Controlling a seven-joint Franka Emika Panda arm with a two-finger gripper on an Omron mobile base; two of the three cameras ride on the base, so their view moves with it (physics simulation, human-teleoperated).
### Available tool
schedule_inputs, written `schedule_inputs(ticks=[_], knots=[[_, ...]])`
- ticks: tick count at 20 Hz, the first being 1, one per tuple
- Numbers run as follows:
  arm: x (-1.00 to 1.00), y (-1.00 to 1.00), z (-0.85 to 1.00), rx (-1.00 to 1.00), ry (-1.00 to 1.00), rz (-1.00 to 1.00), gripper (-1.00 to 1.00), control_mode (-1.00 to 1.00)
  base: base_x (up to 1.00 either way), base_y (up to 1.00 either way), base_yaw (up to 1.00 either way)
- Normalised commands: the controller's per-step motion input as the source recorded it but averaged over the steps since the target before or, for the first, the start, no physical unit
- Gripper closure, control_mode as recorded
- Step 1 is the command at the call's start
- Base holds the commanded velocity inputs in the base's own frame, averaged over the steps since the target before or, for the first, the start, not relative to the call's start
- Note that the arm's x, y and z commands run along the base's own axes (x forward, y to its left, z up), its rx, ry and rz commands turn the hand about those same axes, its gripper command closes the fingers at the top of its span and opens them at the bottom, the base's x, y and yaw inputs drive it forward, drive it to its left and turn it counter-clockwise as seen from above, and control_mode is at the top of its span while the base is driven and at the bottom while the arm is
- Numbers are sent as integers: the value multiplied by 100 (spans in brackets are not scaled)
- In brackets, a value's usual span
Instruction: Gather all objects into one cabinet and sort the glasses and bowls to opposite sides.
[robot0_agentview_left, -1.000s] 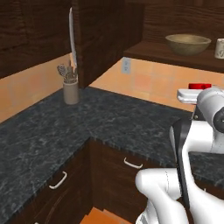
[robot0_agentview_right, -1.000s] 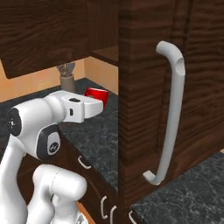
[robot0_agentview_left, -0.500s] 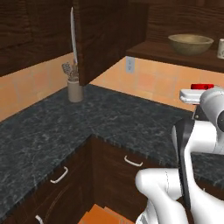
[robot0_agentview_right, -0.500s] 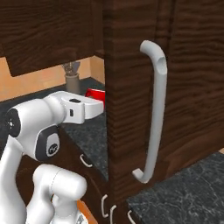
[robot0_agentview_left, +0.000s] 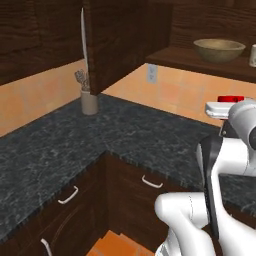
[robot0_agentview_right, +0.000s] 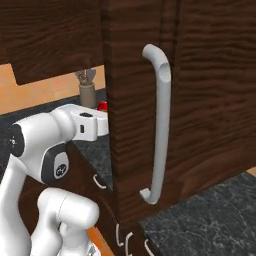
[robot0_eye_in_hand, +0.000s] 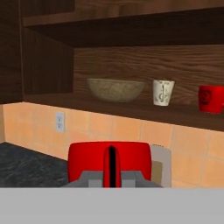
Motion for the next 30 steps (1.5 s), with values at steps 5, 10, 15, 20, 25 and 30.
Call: schedule_inputs(ticks=[5, 10, 15, 20, 25, 30], knots=[[0, 0, 0, 0, 0, 0, 100, 100, -39, -98, -32], [0, 0, 0, 0, 0, 0, 100, 100, -33, -45, -65], [0, 0, 0, 0, 0, 0, 100, 100, -8, -17, -64], [0, 0, 0, 0, 0, 0, 100, 100, 19, 10, -28], [0, 0, 0, 0, 0, 0, 100, 100, 63, 42, 20], [0, 0, 0, 0, 0, 0, 100, 100, 73, 13, 40]])
